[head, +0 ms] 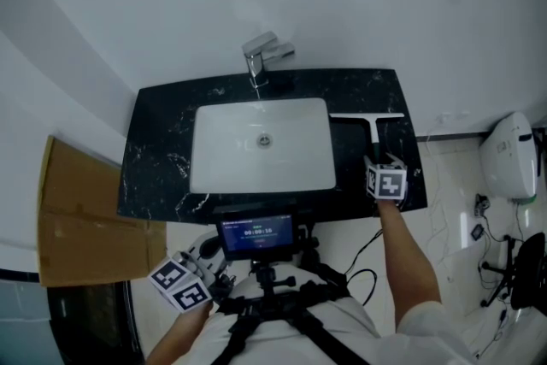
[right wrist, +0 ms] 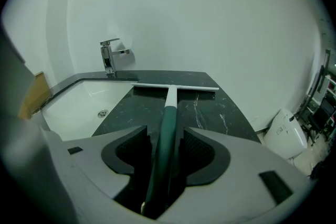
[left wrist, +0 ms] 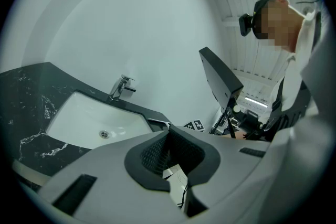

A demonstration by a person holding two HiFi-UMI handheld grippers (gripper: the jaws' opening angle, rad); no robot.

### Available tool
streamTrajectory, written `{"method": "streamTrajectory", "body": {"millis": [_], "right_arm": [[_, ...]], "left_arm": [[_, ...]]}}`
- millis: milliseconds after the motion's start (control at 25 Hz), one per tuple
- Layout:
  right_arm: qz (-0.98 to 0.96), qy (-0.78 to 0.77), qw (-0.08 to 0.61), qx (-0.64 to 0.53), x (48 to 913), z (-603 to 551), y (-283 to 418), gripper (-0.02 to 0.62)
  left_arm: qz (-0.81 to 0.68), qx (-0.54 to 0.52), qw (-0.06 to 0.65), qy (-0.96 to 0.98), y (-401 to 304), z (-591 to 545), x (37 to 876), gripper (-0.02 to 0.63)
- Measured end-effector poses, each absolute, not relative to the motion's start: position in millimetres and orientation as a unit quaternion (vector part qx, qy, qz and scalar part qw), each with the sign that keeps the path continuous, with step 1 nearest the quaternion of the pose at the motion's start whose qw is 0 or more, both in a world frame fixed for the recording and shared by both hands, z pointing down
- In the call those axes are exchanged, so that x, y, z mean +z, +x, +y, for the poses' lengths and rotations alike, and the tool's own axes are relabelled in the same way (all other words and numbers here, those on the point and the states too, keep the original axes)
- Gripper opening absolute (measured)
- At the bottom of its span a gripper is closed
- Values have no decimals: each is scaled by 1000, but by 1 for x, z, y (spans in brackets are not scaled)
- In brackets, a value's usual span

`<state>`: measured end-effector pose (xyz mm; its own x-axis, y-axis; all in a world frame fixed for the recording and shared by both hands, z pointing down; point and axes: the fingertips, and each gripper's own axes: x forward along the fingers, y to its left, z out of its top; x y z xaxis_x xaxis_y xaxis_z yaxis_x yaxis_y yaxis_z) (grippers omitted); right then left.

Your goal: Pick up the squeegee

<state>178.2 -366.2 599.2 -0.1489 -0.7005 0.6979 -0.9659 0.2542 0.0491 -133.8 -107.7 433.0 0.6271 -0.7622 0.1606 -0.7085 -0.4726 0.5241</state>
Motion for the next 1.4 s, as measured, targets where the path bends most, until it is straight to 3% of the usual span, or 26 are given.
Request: {"method": "streamTrajectory", "body": {"millis": [1400], "right_arm": [[-708, 613, 290, 198, 603, -379, 178, 225]], "left_arm": [[-417, -49, 282, 863, -132, -104, 432, -3]]}}
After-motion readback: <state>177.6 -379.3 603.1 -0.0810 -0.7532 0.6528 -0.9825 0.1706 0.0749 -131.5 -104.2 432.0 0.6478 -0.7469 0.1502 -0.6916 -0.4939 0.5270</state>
